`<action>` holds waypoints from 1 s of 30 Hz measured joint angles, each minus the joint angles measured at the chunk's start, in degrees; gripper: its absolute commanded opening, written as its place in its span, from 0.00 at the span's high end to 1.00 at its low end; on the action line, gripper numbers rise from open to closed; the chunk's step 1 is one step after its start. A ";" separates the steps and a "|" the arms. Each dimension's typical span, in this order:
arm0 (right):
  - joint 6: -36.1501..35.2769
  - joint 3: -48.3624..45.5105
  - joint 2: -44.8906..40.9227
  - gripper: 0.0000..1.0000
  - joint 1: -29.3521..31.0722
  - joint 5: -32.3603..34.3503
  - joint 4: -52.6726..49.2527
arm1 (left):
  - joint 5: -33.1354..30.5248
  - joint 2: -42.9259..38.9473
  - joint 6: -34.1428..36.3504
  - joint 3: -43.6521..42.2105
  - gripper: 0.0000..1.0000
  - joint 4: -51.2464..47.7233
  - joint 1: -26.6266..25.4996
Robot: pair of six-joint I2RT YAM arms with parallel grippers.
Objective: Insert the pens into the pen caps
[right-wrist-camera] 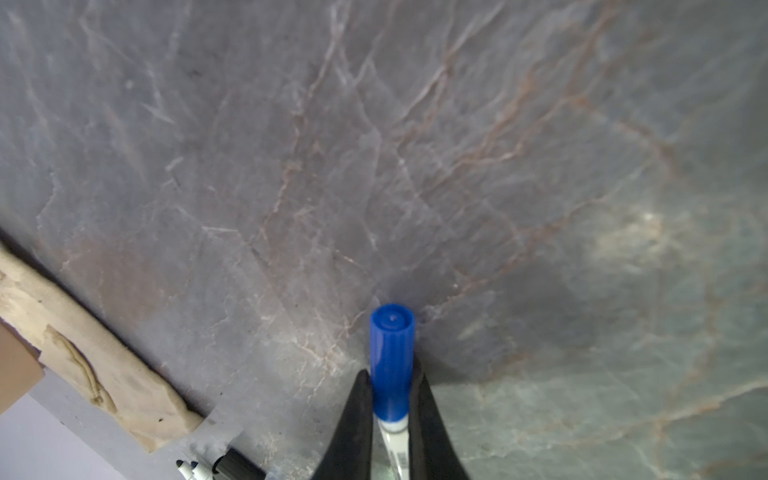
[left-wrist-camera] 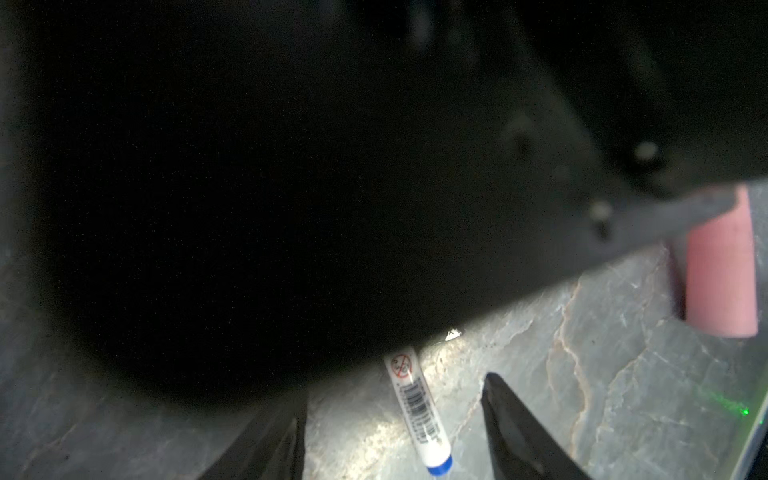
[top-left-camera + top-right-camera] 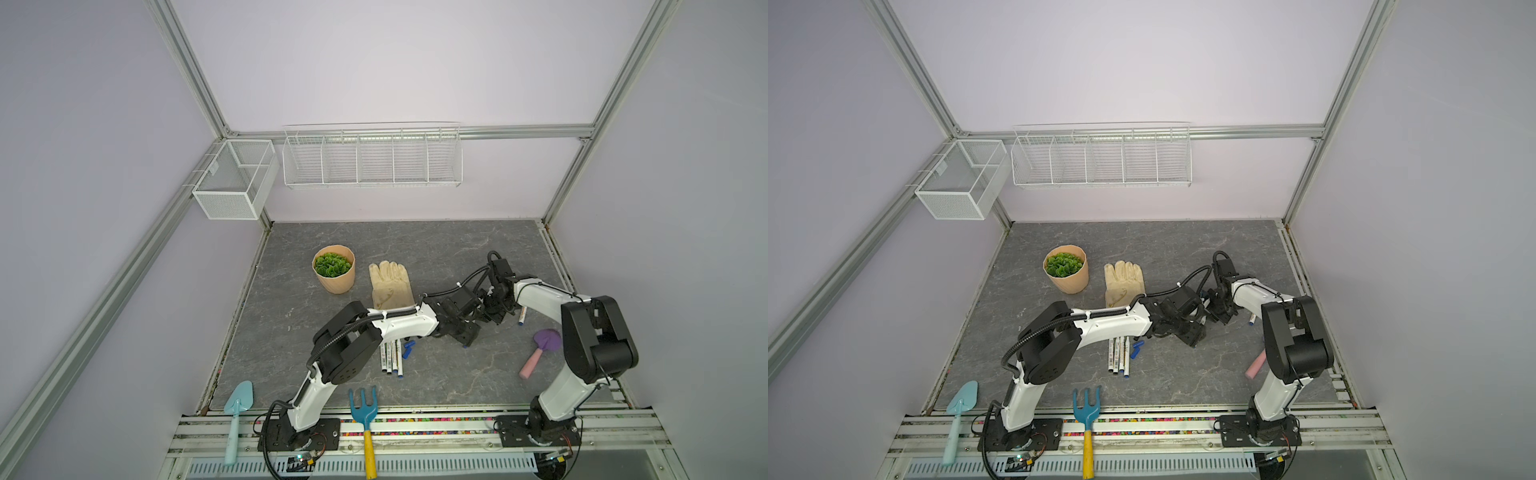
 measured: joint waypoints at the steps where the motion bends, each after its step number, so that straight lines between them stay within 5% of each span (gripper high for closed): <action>1: 0.13 0.00 0.00 0.86 0.00 -0.17 0.00 | -0.31 0.42 0.00 0.70 0.39 -0.35 -0.02; 9: 0.87 0.00 0.00 0.86 -0.11 -0.37 -0.04 | -4.24 1.84 0.20 3.39 0.50 -3.89 -0.42; 30: 1.25 0.02 -1.57 0.86 -3.26 -6.12 1.25 | -2.47 -4.63 0.20 -11.65 0.42 5.68 -1.92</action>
